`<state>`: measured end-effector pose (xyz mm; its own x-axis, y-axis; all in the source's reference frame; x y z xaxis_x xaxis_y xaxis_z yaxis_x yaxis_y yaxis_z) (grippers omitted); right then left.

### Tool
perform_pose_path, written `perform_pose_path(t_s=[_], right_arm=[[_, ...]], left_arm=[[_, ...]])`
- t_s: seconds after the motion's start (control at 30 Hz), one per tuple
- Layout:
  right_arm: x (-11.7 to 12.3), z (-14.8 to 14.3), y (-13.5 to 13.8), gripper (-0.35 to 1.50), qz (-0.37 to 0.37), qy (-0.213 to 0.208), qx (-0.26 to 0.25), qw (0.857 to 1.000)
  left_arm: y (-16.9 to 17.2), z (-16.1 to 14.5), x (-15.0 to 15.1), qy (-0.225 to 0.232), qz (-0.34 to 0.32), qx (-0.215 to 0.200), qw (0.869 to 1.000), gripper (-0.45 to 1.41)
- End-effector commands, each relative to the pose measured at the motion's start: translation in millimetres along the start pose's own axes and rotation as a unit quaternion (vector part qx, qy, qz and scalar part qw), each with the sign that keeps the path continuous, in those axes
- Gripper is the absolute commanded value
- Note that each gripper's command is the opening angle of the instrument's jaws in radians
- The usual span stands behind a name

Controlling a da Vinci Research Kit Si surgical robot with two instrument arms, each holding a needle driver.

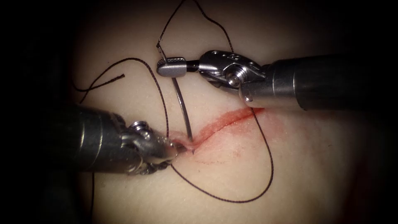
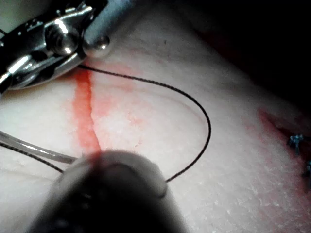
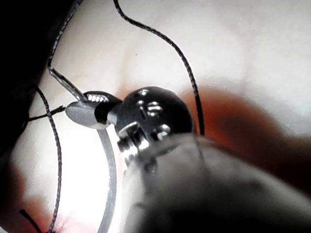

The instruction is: Wound Closure

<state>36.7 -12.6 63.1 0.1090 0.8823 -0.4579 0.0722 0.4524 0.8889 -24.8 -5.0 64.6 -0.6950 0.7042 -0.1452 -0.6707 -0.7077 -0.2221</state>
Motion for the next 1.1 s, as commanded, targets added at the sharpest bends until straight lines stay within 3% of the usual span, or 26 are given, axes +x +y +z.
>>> perform_pose_path(t_s=[0.03, 0.93, 1.1], right_arm=[[0.1, 0.9, 0.3, -0.35, 0.000, 0.000, 0.001, 1.000], [0.8, 0.7, 0.4, -0.35, 0.014, 0.005, -0.007, 1.000], [0.0, 0.7, 0.3, -0.35, 0.014, 0.004, -0.010, 1.000]], left_arm=[[0.3, 0.7, 0.1, 0.000, 0.000, 0.000, 1.000, -0.45], [0.8, 0.5, 0.2, 0.000, -0.005, 0.002, 1.000, -0.45], [0.6, 0.6, 0.3, 0.000, -0.011, 0.002, 1.000, -0.45]])
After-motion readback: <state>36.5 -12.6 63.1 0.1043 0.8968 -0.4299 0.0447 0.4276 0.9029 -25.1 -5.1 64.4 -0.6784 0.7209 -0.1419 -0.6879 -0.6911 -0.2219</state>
